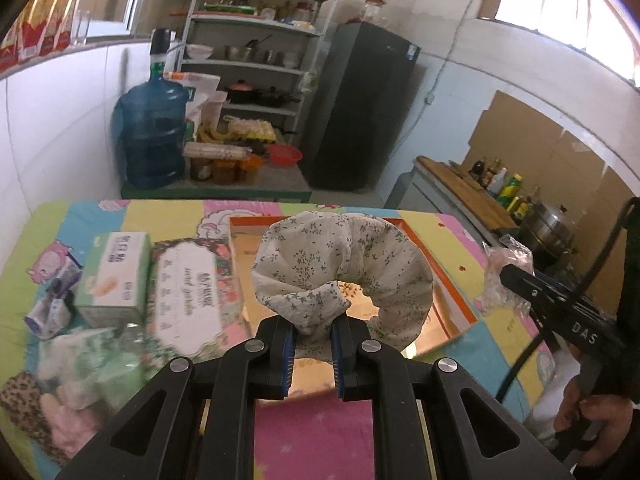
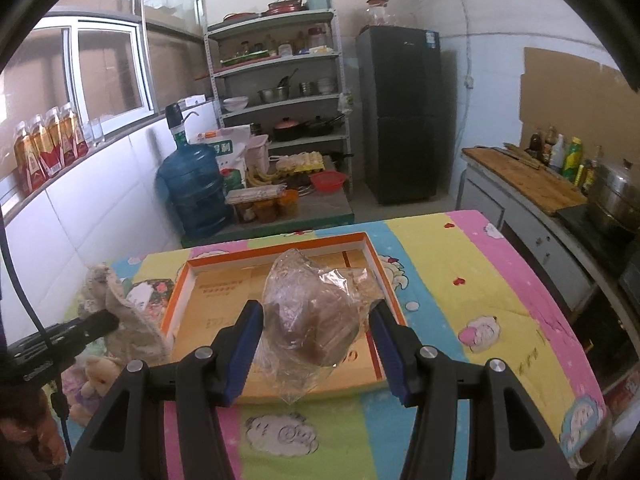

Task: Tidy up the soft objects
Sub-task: 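Carry the scrunchie and bag with both grippers over the open box lid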

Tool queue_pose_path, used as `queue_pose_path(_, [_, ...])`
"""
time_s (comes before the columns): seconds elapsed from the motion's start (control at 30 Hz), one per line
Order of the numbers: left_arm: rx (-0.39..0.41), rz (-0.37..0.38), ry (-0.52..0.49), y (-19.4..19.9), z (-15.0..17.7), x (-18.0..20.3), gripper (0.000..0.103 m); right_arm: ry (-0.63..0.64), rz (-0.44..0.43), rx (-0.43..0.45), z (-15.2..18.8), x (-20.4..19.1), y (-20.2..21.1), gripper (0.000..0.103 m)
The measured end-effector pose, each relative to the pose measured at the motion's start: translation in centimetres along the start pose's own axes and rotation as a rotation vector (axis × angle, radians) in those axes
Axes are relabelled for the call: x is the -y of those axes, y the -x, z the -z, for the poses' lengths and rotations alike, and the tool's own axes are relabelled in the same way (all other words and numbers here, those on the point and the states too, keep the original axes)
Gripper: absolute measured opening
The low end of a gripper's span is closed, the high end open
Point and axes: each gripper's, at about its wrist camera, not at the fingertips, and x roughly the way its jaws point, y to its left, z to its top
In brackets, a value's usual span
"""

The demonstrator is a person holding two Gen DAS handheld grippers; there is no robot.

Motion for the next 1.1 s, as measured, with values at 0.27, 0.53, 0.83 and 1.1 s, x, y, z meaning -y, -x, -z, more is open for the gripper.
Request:
queue_pose_path(0.27, [-0.054, -0.073, 0.044, -6.2, -0.3, 1.4, 0.015, 0.038, -0.070, -0.076, -0.6, 2.3, -5.4, 0.056])
queue_pose_path(0.53, [-0.112, -0.133, 0.075, -10.7, -0.6, 1.9, 0.015, 0.083, -0.129, -0.166, -0.2, 3.8, -11.2, 0.056])
queue_pose_path(0.83, [-0.170, -0.159, 0.114, -14.1, -0.3, 1.6, 0.015, 0.102, -0.171, -0.205, 0.3, 3.8, -14.2, 0.056])
queue_pose_path(1.1, [-0.191, -0.136, 0.126, -15.6, 0.0, 1.2, 0.027, 0.115, -0.178, -0.222, 0.7, 3.7, -15.4, 0.056])
